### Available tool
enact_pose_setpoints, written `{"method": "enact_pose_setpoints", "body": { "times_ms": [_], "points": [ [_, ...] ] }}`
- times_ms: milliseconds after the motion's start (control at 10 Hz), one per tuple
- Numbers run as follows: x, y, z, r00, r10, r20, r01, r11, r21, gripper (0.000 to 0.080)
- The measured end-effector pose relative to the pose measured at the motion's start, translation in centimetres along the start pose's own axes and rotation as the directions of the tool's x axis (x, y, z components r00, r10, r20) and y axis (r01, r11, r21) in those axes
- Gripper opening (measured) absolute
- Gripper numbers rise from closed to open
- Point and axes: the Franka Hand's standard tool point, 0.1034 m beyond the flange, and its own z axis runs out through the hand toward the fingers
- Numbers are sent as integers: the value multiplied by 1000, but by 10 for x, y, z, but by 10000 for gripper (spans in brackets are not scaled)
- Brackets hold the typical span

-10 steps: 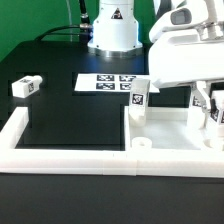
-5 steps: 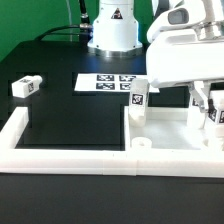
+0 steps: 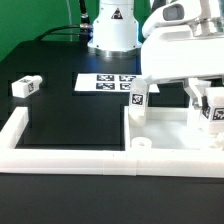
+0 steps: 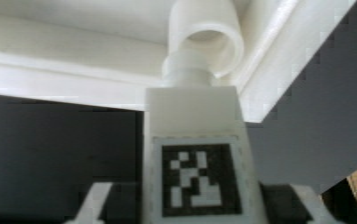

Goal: Assemble square table

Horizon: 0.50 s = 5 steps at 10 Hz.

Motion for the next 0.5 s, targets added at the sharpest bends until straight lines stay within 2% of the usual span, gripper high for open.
{"method": "enact_pose_setpoints", "body": {
  "times_ms": [200,500],
  "points": [
    [-4,3,2,1000,7,16,-7,1000,2,290],
    [-5,-12,3,1000,-2,26,1,1000,23,290]
  ]
}}
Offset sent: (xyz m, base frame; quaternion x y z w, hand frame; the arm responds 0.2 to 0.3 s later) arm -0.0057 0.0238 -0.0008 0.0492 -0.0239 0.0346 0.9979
